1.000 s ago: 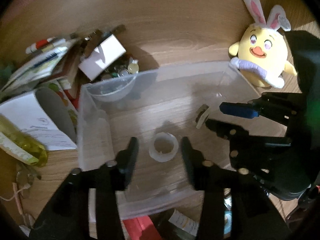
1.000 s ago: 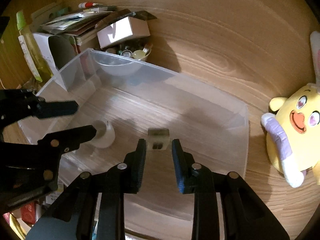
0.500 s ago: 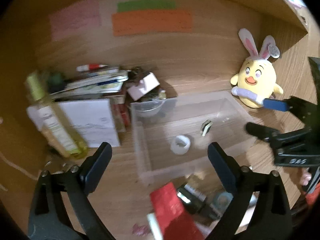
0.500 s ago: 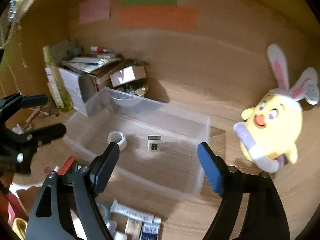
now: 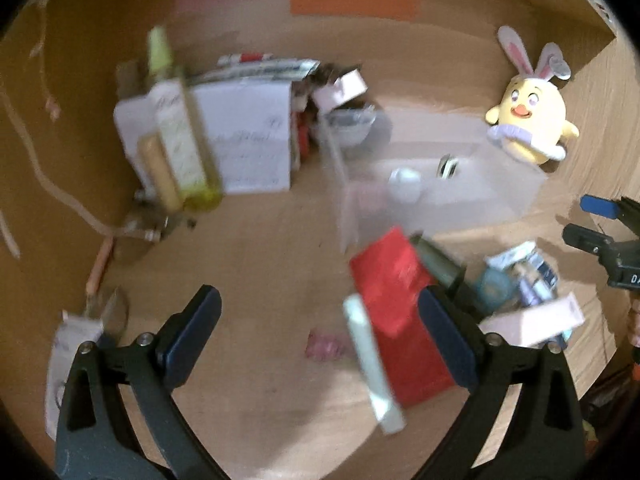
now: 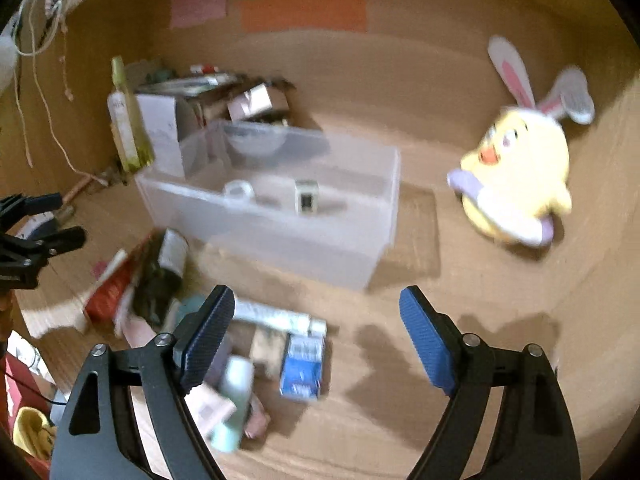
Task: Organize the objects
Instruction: 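Withdraw both tools and move the right tool to the blue Max box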
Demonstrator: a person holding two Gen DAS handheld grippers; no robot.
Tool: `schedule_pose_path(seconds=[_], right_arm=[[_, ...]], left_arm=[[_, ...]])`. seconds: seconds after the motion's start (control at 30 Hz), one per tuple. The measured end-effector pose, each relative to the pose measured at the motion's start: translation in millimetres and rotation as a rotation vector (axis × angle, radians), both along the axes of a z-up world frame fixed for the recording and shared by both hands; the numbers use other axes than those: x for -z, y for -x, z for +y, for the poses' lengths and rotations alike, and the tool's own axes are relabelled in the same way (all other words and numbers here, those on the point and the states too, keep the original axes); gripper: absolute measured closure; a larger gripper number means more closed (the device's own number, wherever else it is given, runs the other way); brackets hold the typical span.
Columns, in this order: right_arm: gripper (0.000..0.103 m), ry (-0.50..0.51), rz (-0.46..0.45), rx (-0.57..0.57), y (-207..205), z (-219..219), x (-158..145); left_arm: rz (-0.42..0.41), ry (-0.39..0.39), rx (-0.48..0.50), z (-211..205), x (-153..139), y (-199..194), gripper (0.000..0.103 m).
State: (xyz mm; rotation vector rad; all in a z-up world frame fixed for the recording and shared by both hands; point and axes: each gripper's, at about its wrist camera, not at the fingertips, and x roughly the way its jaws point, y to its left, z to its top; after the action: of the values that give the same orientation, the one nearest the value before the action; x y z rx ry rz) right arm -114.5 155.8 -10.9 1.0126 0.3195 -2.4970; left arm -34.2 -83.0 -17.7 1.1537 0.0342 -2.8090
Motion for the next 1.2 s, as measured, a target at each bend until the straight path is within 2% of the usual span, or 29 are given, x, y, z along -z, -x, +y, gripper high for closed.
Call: schedule_pose_path(seconds=[0.1,0.2,0.23,0.43,0.77,0.97,1.03,1.1,1.17,1.2], right_arm=[[0.021,-0.007,-0.037,0.03,0,12,15],[0.022,0.0,-0.067,0.053,0,21,25],[0.022,0.013,-0.081,0.063,0,25,29],[0.035,0.005,-0.14,0.036,-2,25,44],[0.044,-0.003,-0.153,0.0,3,9,50],[0.053,-0.01,-0.151,-0.025,3,7,49],[0.056,-0.001,-0.158,-0.034,4,8,49],[0.058,0.013,-0.169,-0.035,5,10,49],[0.07,0.018,-0.179,-0.024,6,12,49],[0.071,0.019,-0.178,-0.016,7,14,49]], left_arm=[[-0.021,-0.018,-0.031,-10,15,-10,0.006],[-0.064,-0.036,-0.05,-18,30,-14,0.023],[-0.081,-0.046,-0.052,-21,35,-14,0.025],[-0.138,-0.087,-0.06,-28,52,-7,0.032],[-0.139,-0.053,-0.01,-12,54,11,0.036],[-0.136,-0.054,0.025,-7,53,21,0.054],[-0.131,-0.053,0.048,-4,52,22,0.071],[-0.125,-0.044,0.058,0,52,20,0.08],[-0.12,-0.048,0.052,1,53,20,0.079],[-0.114,-0.052,0.049,0,53,19,0.08]])
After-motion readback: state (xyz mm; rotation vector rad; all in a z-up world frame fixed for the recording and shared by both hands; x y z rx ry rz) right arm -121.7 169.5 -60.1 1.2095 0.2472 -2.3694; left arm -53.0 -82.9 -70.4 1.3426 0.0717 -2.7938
